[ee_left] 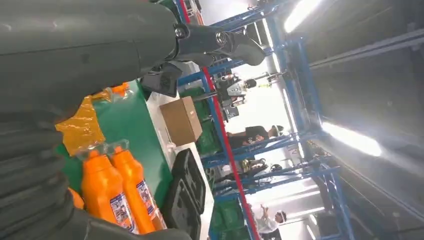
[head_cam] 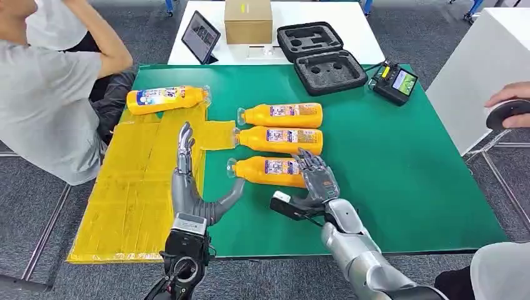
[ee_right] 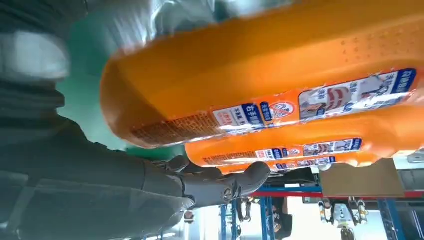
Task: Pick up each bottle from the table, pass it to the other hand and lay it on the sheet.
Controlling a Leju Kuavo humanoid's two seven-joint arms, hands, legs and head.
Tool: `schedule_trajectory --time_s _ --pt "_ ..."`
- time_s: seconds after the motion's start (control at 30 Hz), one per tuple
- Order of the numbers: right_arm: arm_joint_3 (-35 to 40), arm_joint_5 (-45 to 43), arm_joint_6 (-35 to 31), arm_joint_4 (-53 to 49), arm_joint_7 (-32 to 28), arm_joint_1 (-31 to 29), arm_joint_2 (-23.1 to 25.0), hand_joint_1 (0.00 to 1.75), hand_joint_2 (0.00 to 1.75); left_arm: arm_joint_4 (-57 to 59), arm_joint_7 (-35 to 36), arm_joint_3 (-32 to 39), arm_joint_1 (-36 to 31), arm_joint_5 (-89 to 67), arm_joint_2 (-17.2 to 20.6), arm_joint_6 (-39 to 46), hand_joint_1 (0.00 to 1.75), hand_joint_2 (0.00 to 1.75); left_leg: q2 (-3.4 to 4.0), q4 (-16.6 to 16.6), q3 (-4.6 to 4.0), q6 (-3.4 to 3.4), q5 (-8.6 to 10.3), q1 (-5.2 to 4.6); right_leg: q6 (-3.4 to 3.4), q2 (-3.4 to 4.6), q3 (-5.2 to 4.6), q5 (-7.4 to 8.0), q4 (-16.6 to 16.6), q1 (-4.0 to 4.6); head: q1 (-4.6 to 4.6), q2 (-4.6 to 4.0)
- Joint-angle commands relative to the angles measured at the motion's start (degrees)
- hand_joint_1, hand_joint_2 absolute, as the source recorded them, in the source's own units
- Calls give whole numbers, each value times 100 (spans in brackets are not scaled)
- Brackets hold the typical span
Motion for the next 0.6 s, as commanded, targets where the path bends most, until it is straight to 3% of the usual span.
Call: schedule_trajectory --time_s 0.03,0.23,0.6 --pt "202 -39 101 461 -93 -200 162 0 175 384 19 -25 -248 7 38 0 0 175 1 -1 17 -12 -7 4 -10 10 13 -6 1 3 0 0" --pt "415 -30 252 514 -118 -140 321 0 175 373 19 34 -272 57 1 0 0 175 0 -2 13 -10 -4 5 -9 7 10 -3 -1 5 -2 0" --pt "801 413 685 779 885 -414 12 0 175 373 19 52 -266 133 61 0 0 175 -10 -1 20 -13 -4 6 -11 1 20 -5 -2 4 0 0"
